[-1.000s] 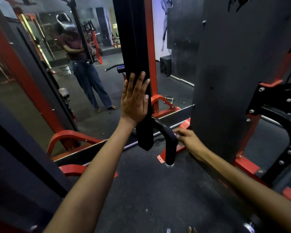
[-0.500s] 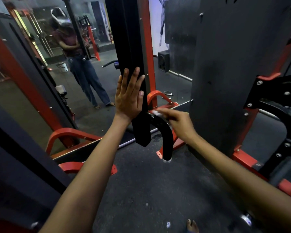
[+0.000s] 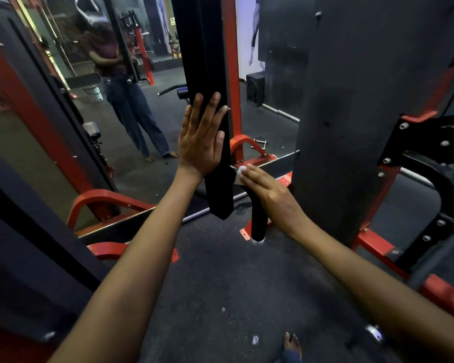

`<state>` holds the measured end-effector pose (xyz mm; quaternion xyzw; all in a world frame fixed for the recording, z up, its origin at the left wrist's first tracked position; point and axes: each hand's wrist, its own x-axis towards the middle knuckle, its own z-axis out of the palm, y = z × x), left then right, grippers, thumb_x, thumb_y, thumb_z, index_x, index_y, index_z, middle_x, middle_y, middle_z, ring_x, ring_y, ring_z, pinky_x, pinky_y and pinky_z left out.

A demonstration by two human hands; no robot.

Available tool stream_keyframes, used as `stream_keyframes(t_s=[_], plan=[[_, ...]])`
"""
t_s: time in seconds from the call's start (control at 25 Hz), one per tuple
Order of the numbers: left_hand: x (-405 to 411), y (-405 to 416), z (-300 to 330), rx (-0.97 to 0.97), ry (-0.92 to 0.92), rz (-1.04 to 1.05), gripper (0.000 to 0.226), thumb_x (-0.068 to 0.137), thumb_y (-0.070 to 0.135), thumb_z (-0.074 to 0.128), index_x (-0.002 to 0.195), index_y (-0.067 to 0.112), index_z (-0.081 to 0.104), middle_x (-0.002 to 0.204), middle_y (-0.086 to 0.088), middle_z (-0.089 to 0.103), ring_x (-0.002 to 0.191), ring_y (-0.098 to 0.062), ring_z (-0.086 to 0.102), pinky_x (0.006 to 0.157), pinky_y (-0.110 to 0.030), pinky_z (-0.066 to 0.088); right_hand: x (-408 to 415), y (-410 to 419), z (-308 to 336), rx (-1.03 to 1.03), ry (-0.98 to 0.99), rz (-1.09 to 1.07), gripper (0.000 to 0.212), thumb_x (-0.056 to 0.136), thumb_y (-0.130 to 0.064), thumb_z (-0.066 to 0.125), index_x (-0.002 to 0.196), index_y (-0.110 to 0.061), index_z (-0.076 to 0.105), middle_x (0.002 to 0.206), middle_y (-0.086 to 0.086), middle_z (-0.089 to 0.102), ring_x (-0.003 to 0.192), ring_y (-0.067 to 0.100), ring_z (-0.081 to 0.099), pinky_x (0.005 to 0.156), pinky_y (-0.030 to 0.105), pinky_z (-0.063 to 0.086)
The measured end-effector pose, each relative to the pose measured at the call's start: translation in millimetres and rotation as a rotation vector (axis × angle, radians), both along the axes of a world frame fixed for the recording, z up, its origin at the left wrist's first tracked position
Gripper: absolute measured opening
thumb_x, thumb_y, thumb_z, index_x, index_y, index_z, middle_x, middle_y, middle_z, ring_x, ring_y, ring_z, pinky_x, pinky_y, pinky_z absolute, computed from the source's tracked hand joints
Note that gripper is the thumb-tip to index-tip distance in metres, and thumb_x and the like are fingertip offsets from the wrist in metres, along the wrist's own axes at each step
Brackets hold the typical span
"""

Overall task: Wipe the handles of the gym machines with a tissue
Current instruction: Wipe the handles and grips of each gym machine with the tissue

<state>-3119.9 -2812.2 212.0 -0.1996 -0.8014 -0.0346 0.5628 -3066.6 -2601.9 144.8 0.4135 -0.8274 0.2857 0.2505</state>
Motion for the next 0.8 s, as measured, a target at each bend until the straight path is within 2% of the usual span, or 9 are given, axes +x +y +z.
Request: stream_keyframes(t_s=[0.12,0.16,0.24,0.32,0.44,0.52,0.6,0.68,0.8], plan=[[1.5,1.2,-6.8,-0.005,-0.009,-0.005,0.048,0.097,0.019,0.039,0.144,0.012,0.036,0.162,0.015,-0.003,0.149,-0.013,-0.006,0.121,-0.041,0.008,23.9,36.7,-45.6,0.037,0.018,0.036,0.034,0.099,-0.012,0.04,0.128,-0.002,0.055,0.13,0.005,0.049,0.123,0.019,0.044,0.11,0.027,0.032],[0.6,0.4,-5.9,-0.002,-0.007,-0.01,0.048,0.097,0.018,0.039,0.144,0.012,0.035,0.161,0.017,-0.006,0.149,-0.013,-0.006,0.121,-0.041,0.008,31.7,48.7,-54.0,0.01,-0.074,0.042,0.03,0.098,-0.015,0.044,0.123,-0.01,0.059,0.123,-0.003,0.053,0.118,0.013,0.048,0.105,0.029,0.037],[-1.2,-1.2,-2.5,0.008,0.0,-0.011,0.049,0.096,0.017,0.039,0.144,0.013,0.034,0.161,0.018,-0.007,0.149,-0.012,-0.007,0.121,-0.041,0.007,28.6,51.3,-49.2,-0.07,-0.154,-0.069,0.019,0.093,-0.027,0.052,0.105,-0.021,0.065,0.101,-0.02,0.059,0.103,0.001,0.054,0.094,0.031,0.041],[-2.1,-1.5,-0.8,0.016,0.01,-0.007,0.049,0.095,0.016,0.04,0.144,0.012,0.036,0.162,0.014,-0.001,0.149,-0.012,-0.006,0.121,-0.041,0.007,12.5,32.4,-21.1,-0.116,-0.173,-0.1,0.027,0.094,-0.037,0.049,0.107,-0.019,0.065,0.099,-0.028,0.054,0.1,-0.003,0.05,0.092,0.029,0.043],[-0.5,0.0,-2.9,0.021,-0.006,-0.011,0.048,0.095,0.015,0.04,0.143,0.011,0.037,0.162,0.005,0.011,0.148,-0.012,-0.006,0.121,-0.041,0.007,11.6,10.1,-9.7,-0.137,-0.082,-0.079,0.032,0.096,-0.023,0.046,0.121,-0.009,0.061,0.11,-0.012,0.052,0.103,0.006,0.047,0.09,0.022,0.042],[0.4,0.8,-8.6,0.004,-0.006,-0.019,0.049,0.095,0.016,0.04,0.144,0.011,0.036,0.162,0.013,-0.002,0.149,-0.013,-0.006,0.121,-0.041,0.007,22.0,27.2,-47.5,-0.074,0.064,-0.035,0.032,0.095,-0.012,0.049,0.123,0.001,0.058,0.106,0.0,0.05,0.097,0.013,0.048,0.088,0.019,0.041],[-0.2,0.7,-7.9,0.006,0.002,-0.021,0.049,0.095,0.016,0.04,0.144,0.011,0.036,0.161,0.017,-0.007,0.149,-0.013,-0.006,0.122,-0.041,0.006,33.9,49.9,-76.3,0.023,0.03,-0.028,0.03,0.093,-0.015,0.052,0.118,-0.003,0.063,0.098,-0.001,0.052,0.089,0.011,0.05,0.082,0.016,0.043],[-1.5,-0.2,-5.2,0.012,0.0,-0.022,0.049,0.095,0.016,0.04,0.144,0.012,0.035,0.161,0.017,-0.008,0.149,-0.012,-0.007,0.122,-0.04,0.006,28.5,53.2,-74.8,-0.16,-0.219,-0.114,0.02,0.087,-0.018,0.062,0.105,-0.013,0.07,0.086,-0.006,0.054,0.076,0.003,0.051,0.071,0.01,0.043],[-3.3,-1.4,-4.2,0.032,0.023,-0.019,0.049,0.095,0.014,0.041,0.143,0.011,0.037,0.162,0.013,0.003,0.149,-0.012,-0.005,0.122,-0.04,0.006,1.9,24.0,-25.1,-0.543,-0.284,-0.229,0.027,0.086,0.004,0.059,0.11,-0.006,0.068,0.102,-0.006,0.061,0.095,0.003,0.058,0.086,0.011,0.044]])
